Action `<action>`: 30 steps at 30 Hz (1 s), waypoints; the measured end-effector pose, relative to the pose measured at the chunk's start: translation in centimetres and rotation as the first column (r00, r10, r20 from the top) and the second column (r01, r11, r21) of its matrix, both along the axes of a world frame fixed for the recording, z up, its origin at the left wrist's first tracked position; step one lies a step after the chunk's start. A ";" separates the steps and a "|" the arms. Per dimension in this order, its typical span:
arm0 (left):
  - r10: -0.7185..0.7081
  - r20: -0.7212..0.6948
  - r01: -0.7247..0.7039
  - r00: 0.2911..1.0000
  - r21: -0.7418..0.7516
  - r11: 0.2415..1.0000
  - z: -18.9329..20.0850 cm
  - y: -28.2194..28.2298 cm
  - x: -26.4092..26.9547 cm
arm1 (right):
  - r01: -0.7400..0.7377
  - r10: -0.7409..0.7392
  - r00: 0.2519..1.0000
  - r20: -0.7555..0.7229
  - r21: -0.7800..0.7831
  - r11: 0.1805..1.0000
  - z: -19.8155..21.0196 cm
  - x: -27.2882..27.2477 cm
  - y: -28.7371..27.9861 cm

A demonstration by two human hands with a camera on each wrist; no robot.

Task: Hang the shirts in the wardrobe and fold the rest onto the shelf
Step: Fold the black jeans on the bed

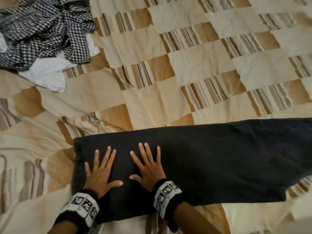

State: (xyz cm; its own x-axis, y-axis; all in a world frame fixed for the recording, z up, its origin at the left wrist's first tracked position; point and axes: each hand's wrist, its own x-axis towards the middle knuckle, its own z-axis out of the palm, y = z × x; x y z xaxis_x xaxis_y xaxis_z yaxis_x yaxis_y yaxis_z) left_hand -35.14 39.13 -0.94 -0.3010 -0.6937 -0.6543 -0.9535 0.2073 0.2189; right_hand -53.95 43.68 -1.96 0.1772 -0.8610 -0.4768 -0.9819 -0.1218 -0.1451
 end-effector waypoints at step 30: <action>-0.567 -0.102 0.558 0.817 -0.105 0.823 0.5 9.9 -36.3 | 0.248 -0.249 0.961 -0.123 -0.025 0.968 -0.5 -38.5 10.2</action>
State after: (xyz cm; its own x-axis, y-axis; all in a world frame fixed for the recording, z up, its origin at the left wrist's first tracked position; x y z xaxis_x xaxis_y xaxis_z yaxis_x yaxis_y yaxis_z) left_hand -71.47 48.99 -0.43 -0.7270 -0.4193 -0.5437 -0.6322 0.7178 0.2918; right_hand -92.44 53.89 -2.51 -0.1033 -0.8747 -0.4735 -0.9916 0.1279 -0.0200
